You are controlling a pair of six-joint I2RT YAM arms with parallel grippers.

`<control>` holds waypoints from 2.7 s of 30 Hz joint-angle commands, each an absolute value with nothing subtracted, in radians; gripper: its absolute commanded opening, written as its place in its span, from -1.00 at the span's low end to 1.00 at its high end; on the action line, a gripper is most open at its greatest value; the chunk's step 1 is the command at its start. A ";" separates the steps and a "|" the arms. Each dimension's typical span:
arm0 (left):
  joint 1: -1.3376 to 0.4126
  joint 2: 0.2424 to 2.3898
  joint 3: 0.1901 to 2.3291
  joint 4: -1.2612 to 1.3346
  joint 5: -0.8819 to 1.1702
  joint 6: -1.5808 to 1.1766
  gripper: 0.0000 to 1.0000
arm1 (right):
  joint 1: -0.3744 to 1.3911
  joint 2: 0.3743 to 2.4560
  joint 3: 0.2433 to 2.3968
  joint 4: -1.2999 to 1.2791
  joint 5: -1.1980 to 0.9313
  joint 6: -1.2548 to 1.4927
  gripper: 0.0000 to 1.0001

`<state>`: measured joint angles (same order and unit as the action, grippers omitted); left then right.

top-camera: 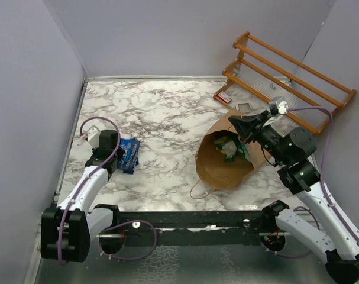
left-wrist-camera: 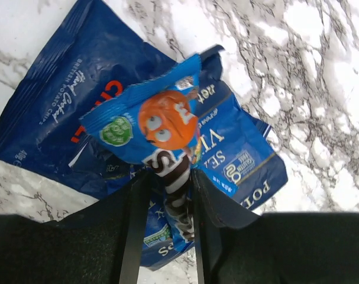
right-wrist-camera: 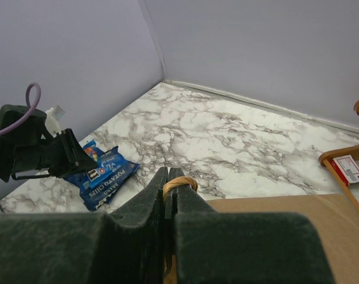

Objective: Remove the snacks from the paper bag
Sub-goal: Place the snack at the center of the board, then take out the snack from the paper bag.

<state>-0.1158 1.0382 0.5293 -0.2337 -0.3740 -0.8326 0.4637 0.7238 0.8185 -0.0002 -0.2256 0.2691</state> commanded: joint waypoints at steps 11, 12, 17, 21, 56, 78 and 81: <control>-0.064 0.986 0.596 -0.301 -0.247 -0.903 0.84 | 0.465 0.704 0.814 0.005 -0.221 0.275 -0.96; -0.065 0.978 0.610 -0.312 -0.237 -0.902 0.89 | 0.465 0.705 0.816 0.004 -0.221 0.273 -0.96; -0.064 0.937 0.671 -0.305 -0.144 -0.836 0.91 | 0.465 0.711 0.814 0.019 -0.228 0.277 -0.96; -0.068 0.923 0.665 -0.123 0.183 -0.706 0.90 | 0.465 0.713 0.805 0.030 -0.233 0.280 -0.96; -1.245 1.425 0.610 0.858 -0.393 -0.536 0.53 | 0.465 0.720 0.808 0.028 -0.213 0.285 -0.96; -1.254 1.900 1.003 0.598 -0.523 -0.476 -0.16 | 0.465 0.721 0.828 0.057 -0.236 0.290 -0.96; -1.235 1.936 1.056 0.549 -0.509 -0.487 -0.17 | 0.465 0.718 0.825 0.056 -0.238 0.296 -0.96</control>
